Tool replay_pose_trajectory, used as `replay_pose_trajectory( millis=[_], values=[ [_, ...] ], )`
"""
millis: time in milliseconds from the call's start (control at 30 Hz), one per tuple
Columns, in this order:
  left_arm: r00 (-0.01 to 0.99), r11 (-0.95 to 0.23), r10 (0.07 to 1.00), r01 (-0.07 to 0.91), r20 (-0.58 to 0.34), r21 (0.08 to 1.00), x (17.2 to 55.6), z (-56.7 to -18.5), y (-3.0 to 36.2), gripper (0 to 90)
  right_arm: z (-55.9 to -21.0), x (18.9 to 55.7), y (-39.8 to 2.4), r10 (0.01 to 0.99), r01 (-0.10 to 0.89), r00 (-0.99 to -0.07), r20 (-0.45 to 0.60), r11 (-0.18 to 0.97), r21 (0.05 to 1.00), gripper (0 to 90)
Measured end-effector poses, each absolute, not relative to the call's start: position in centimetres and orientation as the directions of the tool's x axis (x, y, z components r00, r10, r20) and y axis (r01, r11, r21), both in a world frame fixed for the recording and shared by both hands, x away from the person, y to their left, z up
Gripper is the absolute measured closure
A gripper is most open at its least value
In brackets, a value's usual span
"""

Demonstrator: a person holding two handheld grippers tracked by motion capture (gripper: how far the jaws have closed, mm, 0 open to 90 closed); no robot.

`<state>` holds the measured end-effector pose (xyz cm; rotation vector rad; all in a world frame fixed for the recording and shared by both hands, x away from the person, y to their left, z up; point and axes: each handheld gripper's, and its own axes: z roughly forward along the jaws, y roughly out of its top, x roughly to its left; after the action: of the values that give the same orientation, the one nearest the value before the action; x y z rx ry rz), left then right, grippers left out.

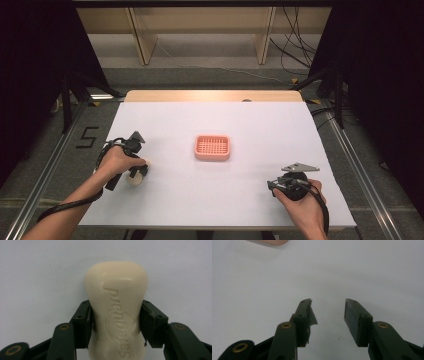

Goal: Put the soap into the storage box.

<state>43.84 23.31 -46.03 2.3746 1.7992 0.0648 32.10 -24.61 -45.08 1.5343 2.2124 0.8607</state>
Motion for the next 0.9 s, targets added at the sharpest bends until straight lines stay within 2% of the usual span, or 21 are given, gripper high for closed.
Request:
replay_pose_trajectory(
  millis=[267,433,900],
  values=[
    [0.303,-0.293,0.952,0.944,-0.051,0.153,43.69,-46.05,23.28,49.1,-45.10,32.10,-24.58,0.924,0.740,-0.372,0.085,0.240,0.629,57.3],
    [0.371,-0.365,0.928,0.922,-0.028,0.126,43.61,-45.91,23.32,49.3,-44.97,31.99,-24.40,0.928,0.747,-0.359,0.098,0.223,0.626,57.3],
    [0.421,-0.413,0.907,0.900,-0.031,0.141,43.29,-45.96,23.45,49.5,-45.07,32.02,-24.28,0.928,0.749,-0.359,0.098,0.223,0.624,57.4]
  ],
)
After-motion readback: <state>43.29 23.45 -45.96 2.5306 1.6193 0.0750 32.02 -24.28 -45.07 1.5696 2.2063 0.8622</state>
